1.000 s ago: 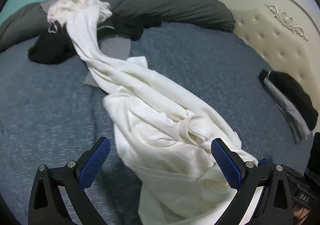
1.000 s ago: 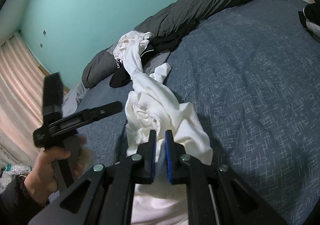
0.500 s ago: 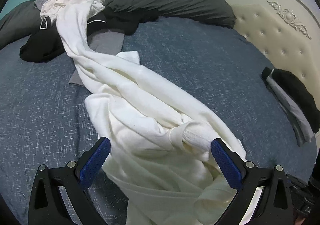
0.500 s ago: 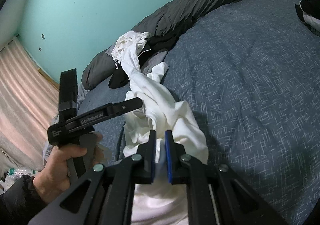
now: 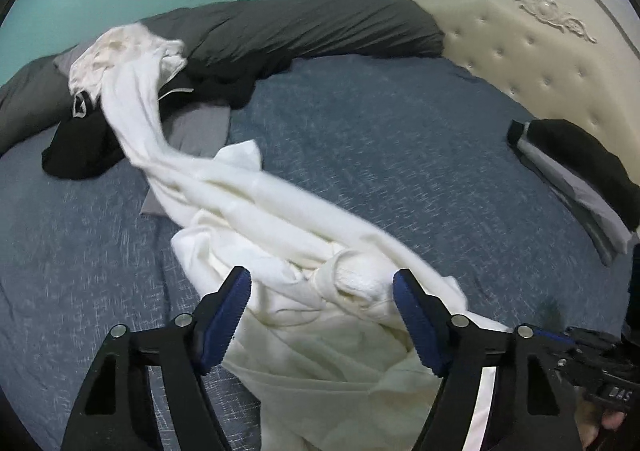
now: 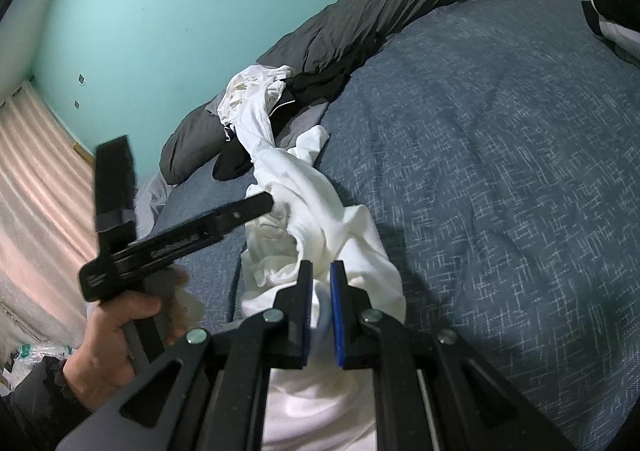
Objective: Fold clothes
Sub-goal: 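Bring the left tool to the white shirt and close it on the fabric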
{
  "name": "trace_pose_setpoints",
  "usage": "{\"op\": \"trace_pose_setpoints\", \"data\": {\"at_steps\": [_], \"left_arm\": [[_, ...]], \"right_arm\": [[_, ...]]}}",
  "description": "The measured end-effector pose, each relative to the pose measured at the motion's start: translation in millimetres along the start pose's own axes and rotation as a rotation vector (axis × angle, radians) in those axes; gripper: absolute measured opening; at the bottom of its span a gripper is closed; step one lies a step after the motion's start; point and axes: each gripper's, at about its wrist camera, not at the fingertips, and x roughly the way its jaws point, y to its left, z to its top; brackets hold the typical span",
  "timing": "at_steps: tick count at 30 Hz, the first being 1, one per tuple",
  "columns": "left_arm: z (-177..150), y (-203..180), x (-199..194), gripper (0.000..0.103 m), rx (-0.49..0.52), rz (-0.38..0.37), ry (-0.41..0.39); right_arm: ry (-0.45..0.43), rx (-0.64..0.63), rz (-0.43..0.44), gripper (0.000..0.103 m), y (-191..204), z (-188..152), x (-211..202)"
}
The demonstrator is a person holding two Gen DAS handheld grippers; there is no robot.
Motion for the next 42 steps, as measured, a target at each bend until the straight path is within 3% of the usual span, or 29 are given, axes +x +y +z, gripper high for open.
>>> {"op": "trace_pose_setpoints", "data": {"at_steps": [2, 12, 18, 27, 42], "left_arm": [[2.3, -2.2, 3.8, 0.064, 0.005, -0.021, 0.018], [0.4, -2.8, 25.0, 0.062, 0.004, -0.035, 0.068], [3.7, -5.3, 22.7, 0.034, 0.034, -0.029, 0.063], [5.8, -6.9, 19.3, 0.012, 0.074, -0.028, 0.073], [2.3, 6.8, 20.2, 0.008, 0.011, -0.074, 0.081]], "right_arm": [[0.0, -0.002, 0.0, 0.009, 0.9, -0.8, -0.5], [0.0, 0.005, 0.002, 0.009, 1.0, -1.9, 0.2], [0.003, 0.009, 0.001, 0.009, 0.3, -2.7, 1.2], [0.004, 0.011, 0.001, 0.009, 1.3, -3.8, 1.7], [0.004, 0.019, 0.009, 0.009, 1.4, -4.1, 3.8]]}}
